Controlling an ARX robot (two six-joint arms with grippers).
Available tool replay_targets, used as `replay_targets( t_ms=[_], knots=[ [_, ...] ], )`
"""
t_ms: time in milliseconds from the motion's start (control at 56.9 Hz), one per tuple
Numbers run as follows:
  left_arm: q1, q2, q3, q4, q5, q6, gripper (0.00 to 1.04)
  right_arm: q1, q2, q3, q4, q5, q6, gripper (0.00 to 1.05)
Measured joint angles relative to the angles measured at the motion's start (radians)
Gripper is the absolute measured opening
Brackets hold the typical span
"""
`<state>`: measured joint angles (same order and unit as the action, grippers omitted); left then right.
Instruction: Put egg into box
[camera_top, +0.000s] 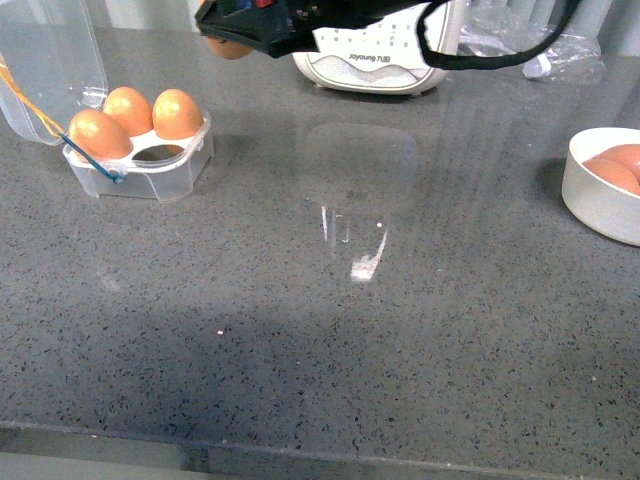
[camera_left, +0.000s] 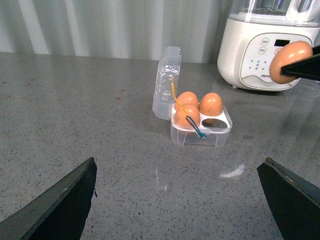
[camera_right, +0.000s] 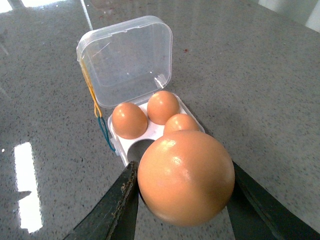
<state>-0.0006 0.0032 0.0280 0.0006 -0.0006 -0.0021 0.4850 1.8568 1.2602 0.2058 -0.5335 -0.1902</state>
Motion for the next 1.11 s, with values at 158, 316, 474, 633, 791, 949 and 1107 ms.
replay_targets(
  t_ms=[158,316,474,633,791,949,1107],
  knots=[
    [0.000,0.000,0.000,0.000,0.000,0.000,0.98,0.050,0.106,0.116,-0.026,0.023,0.026,0.42],
    [0.000,0.000,0.000,0.000,0.000,0.000,0.98,0.076,0.173,0.184,-0.066,0.034,0.028,0.42],
    [0.000,0.000,0.000,0.000,0.000,0.000,0.98,0.088,0.200,0.208,-0.086,0.050,0.023,0.42],
    [0.000,0.000,0.000,0.000,0.000,0.000,0.98,0.098,0.217,0.224,-0.106,0.050,0.014,0.42],
    [0.000,0.000,0.000,0.000,0.000,0.000,0.98,0.110,0.247,0.249,-0.123,0.066,0.004,0.42],
    [0.000,0.000,0.000,0.000,0.000,0.000,0.98,0.114,0.264,0.251,-0.128,0.078,0.002,0.42],
    [0.000,0.000,0.000,0.000,0.000,0.000,0.98,0.114,0.265,0.252,-0.134,0.082,0.001,0.42]
  ],
)
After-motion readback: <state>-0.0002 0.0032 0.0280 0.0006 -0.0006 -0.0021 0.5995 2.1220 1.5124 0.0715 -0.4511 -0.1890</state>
